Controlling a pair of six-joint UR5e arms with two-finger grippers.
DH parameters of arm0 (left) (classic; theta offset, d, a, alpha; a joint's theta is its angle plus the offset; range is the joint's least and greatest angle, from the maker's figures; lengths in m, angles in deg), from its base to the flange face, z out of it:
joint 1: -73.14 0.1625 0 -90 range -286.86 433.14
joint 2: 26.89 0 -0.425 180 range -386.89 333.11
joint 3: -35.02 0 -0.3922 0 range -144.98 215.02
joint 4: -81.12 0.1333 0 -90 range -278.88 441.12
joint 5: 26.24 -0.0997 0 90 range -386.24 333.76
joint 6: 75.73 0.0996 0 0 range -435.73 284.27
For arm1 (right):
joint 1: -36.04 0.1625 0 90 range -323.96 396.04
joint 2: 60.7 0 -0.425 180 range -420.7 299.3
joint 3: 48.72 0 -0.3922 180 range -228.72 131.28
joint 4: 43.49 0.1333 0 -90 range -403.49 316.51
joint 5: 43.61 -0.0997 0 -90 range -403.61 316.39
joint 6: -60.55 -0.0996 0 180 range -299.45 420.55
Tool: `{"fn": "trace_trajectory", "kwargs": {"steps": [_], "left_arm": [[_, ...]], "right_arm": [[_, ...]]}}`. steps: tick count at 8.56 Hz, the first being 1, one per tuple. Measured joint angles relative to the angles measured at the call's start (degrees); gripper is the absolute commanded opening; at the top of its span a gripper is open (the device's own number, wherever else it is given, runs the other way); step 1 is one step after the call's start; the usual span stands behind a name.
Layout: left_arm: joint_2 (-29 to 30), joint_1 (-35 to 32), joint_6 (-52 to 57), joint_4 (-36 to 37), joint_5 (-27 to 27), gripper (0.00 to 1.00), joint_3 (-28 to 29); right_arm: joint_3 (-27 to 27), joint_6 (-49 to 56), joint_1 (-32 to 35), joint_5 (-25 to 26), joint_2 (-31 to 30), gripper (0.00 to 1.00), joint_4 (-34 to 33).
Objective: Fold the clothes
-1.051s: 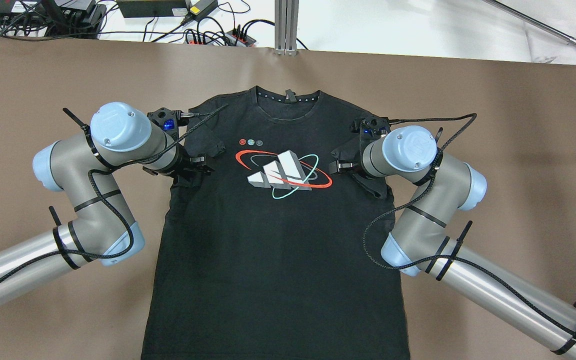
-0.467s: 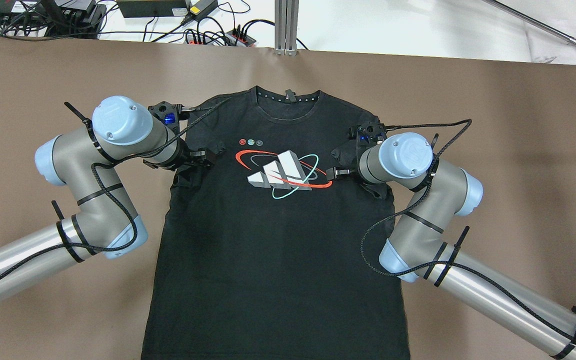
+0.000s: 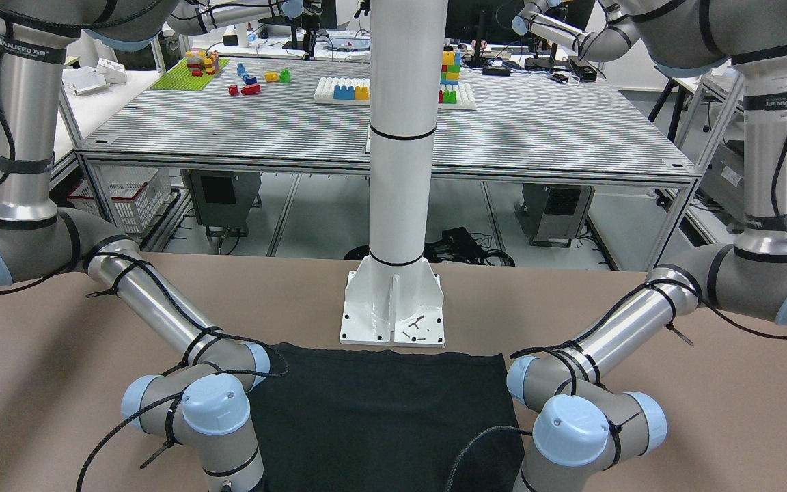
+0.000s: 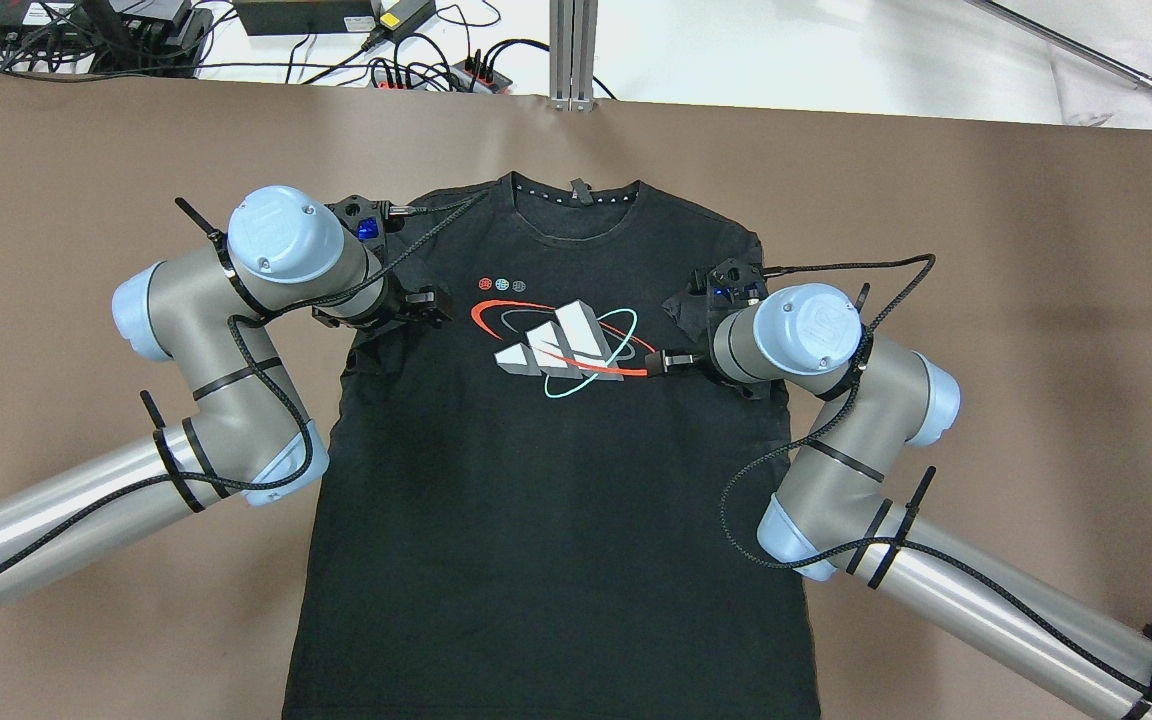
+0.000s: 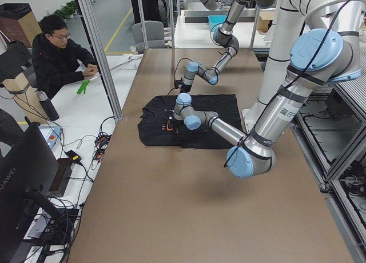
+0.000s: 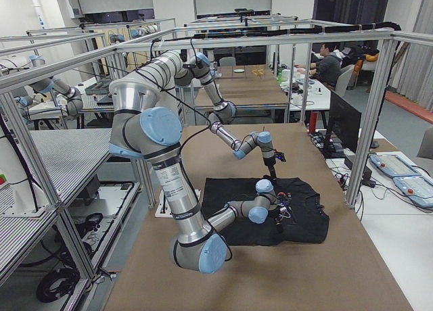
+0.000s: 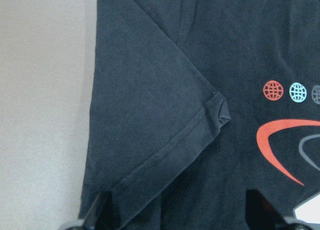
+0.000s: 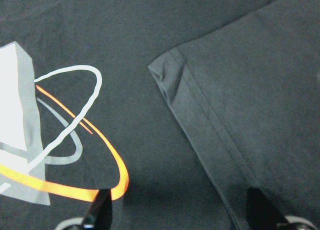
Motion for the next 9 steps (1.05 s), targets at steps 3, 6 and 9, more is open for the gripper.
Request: {"fn": "trace_trajectory", "kwargs": {"steps": [3, 6, 9], "left_arm": [[-1.36, 1.93, -1.99, -0.04, -1.88, 0.94, -0.78], [-5.26, 3.52, -2.72, 0.1, -2.62, 0.94, -5.41], [-8.87, 5.32, -4.77, 0.26, -3.0, 0.94, -10.04]], "right_arm": [[-0.39, 0.25, 0.01, -0.14, -0.18, 0.95, 0.51], [-0.96, 0.11, 0.03, -0.43, -0.35, 0.95, 0.66], [-4.97, -0.05, 0.05, -0.64, -3.24, 0.95, 0.25]]}}
